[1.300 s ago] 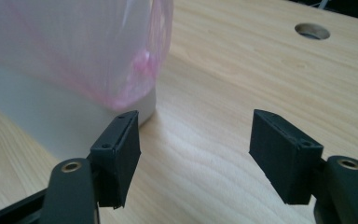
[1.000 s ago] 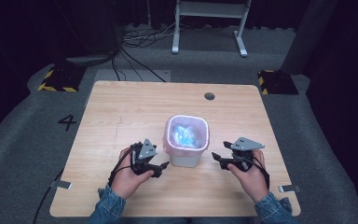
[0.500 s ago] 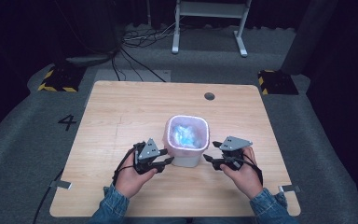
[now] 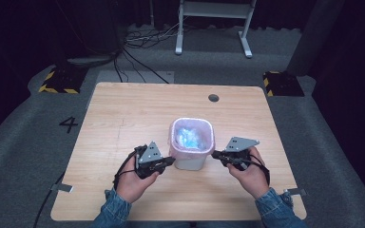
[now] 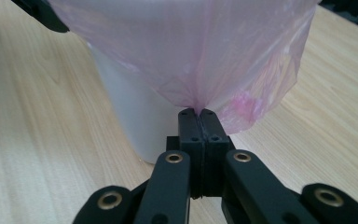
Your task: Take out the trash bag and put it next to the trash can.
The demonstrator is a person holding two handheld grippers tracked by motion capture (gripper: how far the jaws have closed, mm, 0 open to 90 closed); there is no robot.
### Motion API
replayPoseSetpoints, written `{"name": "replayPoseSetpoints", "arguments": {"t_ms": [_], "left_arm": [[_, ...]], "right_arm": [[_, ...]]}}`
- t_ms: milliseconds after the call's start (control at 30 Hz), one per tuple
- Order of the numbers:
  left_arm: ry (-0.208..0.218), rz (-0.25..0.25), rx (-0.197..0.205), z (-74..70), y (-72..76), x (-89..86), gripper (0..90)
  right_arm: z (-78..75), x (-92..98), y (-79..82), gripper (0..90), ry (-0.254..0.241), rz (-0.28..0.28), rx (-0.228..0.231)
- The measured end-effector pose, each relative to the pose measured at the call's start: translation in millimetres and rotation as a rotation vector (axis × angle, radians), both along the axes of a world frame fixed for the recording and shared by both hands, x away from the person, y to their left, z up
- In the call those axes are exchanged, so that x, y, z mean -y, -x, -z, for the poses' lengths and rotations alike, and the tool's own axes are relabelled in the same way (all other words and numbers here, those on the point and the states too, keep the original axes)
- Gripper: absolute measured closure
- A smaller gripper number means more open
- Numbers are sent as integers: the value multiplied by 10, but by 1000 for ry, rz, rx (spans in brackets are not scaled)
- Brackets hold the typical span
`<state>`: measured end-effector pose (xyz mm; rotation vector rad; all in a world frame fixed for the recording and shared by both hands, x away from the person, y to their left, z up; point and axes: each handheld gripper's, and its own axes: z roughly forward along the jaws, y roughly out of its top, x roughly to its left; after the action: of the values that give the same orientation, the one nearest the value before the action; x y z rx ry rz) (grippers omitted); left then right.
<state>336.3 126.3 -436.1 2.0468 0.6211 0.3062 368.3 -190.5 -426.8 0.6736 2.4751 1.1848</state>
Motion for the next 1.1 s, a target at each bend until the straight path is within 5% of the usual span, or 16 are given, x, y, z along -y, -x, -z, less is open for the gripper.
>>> {"name": "replayPoseSetpoints", "arguments": {"t_ms": [200,533,867,1100], "left_arm": [[30,10,17,-133,88,-47,894],[64,27,103,-400,266,-61,895],[148,-36,155,-480,194,-156,895],[153,-117,177,-443,26,-217,894]], "right_arm": [[-169,22,138,900,-19,-19,54],[-478,93,295,900,-52,-29,138],[-625,118,290,900,-100,-1,180],[-605,121,172,900,-123,43,172]]}}
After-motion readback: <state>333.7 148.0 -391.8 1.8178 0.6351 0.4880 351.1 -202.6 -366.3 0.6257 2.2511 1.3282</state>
